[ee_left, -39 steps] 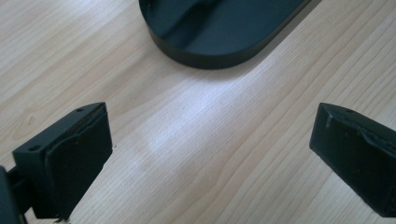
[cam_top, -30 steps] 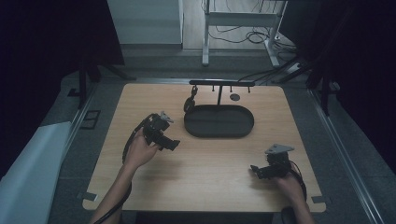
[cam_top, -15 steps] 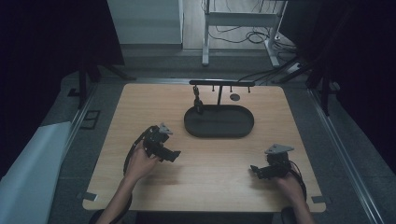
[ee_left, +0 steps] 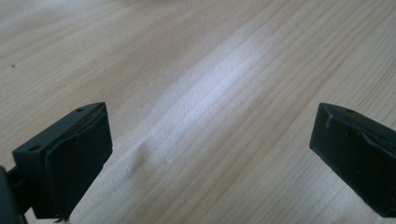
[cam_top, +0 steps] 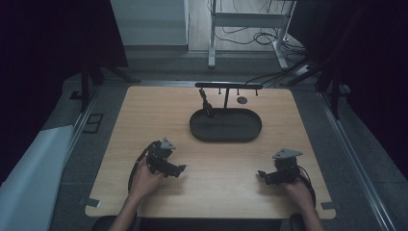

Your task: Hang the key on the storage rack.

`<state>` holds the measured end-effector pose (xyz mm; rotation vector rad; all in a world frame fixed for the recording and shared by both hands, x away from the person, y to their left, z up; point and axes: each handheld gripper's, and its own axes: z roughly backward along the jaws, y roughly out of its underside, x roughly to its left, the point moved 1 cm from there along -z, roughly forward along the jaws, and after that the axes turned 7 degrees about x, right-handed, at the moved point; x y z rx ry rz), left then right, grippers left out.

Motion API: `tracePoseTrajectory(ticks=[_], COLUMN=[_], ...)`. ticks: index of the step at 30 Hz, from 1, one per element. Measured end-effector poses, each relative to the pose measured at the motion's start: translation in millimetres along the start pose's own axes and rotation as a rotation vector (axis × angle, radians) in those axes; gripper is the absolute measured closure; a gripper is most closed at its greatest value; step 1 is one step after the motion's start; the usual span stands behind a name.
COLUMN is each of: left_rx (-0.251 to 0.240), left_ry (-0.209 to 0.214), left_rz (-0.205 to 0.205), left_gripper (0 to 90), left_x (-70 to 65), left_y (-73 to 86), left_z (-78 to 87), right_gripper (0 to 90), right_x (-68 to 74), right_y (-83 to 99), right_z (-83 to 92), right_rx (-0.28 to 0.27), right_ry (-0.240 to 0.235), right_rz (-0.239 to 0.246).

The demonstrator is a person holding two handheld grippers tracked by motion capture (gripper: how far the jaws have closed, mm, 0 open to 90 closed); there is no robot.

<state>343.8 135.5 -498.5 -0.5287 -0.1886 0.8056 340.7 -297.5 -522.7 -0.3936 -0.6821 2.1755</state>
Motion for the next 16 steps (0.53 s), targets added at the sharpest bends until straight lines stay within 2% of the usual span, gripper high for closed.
tracePoseTrajectory(ticks=[8, 16], left_rx=[0.053, 0.048], left_ry=[-0.036, -0.029], left_rz=[-0.026, -0.015], left_gripper=[0.0, 0.0], left_x=[-13.0, -16.7], left_y=[10.7, 16.8], left_z=[-13.2, -17.4], right_gripper=[0.1, 0.1], right_x=[0.3, 0.9], right_y=[-0.1, -0.3], right_z=[0.3, -0.1], right_rx=[-0.002, -0.001], right_ry=[0.0, -0.002], right_rz=[0.002, 0.004])
